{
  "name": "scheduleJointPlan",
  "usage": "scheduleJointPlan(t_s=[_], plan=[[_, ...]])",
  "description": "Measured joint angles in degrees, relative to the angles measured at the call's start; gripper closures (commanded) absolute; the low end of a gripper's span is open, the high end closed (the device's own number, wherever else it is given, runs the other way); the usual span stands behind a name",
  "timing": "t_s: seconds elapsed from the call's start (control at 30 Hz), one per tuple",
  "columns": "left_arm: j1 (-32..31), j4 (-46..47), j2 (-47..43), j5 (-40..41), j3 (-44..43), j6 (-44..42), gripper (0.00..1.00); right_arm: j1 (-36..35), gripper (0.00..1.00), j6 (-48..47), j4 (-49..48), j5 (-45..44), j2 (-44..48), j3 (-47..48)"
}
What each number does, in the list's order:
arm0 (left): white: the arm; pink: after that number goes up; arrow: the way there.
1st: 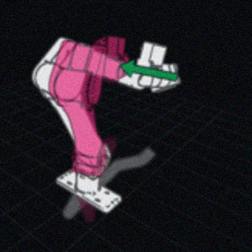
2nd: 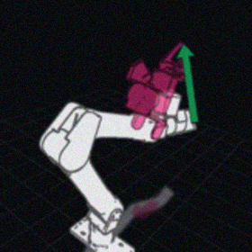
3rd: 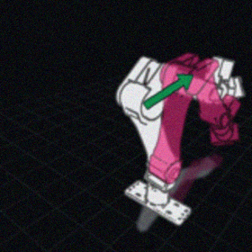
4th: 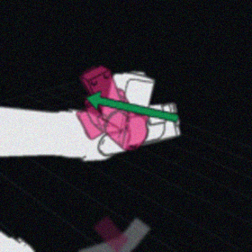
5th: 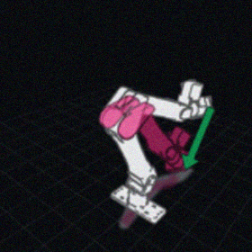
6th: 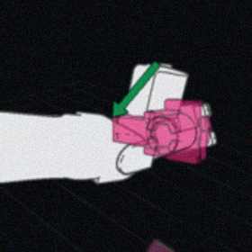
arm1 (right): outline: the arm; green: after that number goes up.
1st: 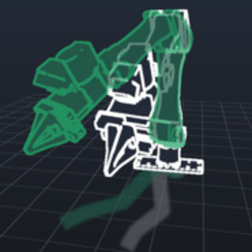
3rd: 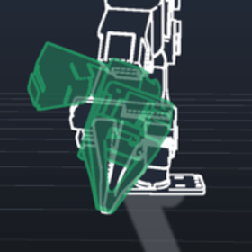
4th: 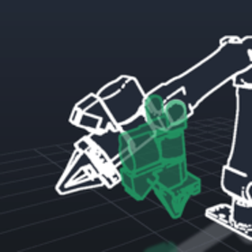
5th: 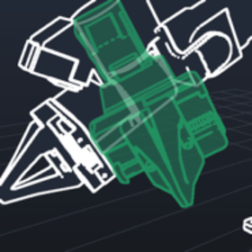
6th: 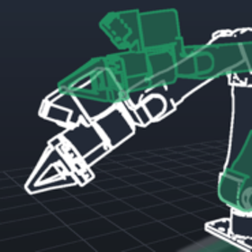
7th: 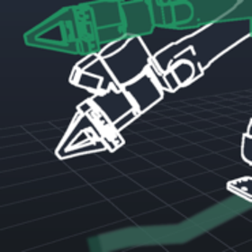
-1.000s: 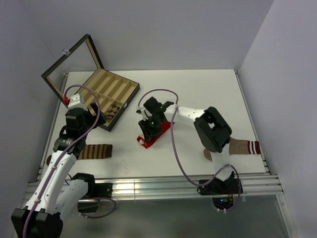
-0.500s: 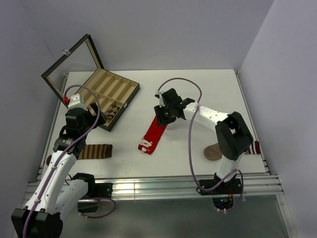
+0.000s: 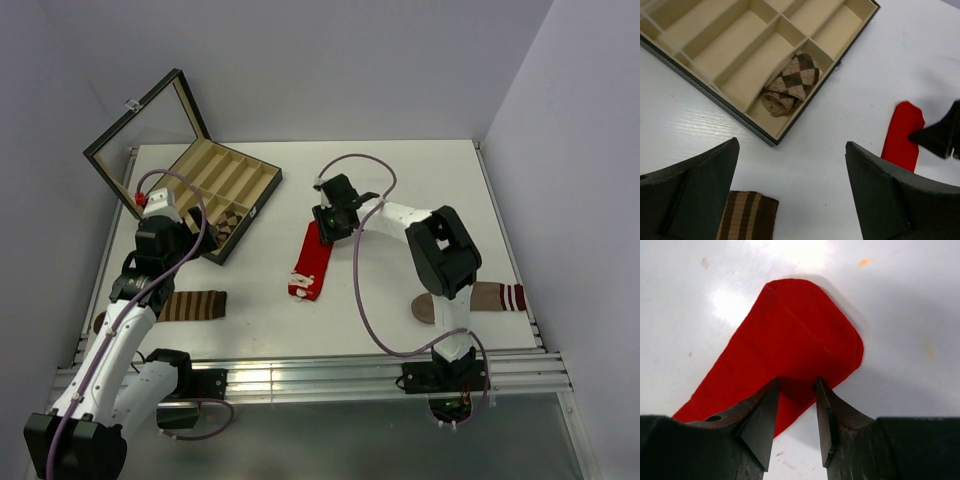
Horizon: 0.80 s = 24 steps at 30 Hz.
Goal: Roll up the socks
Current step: Adjust the sock at the center of the board.
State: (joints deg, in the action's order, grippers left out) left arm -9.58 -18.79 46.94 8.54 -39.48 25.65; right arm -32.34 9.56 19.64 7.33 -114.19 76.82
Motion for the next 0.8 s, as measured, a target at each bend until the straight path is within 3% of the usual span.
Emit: scheduleJointPlan(t_s=[0.3,0.53,0.8], plan=[[-4.35,1.86,7.91,-9.46,0.0,1.49,0.05,4.37,0.5,-1.22,-0.42,-3.34,3.8,-0.85],[-11.04,3.3,13.53,-11.56,-0.39,6.64,0.05,-6.21,0.4,-5.81,-2.62,-5.49,18.93,-12.66],[-12.09,2.78,13.81,-6.88,-1.4,11.34,0.04,-18.16,0.39,-9.42,-3.56,-9.11,21.0,-21.27]])
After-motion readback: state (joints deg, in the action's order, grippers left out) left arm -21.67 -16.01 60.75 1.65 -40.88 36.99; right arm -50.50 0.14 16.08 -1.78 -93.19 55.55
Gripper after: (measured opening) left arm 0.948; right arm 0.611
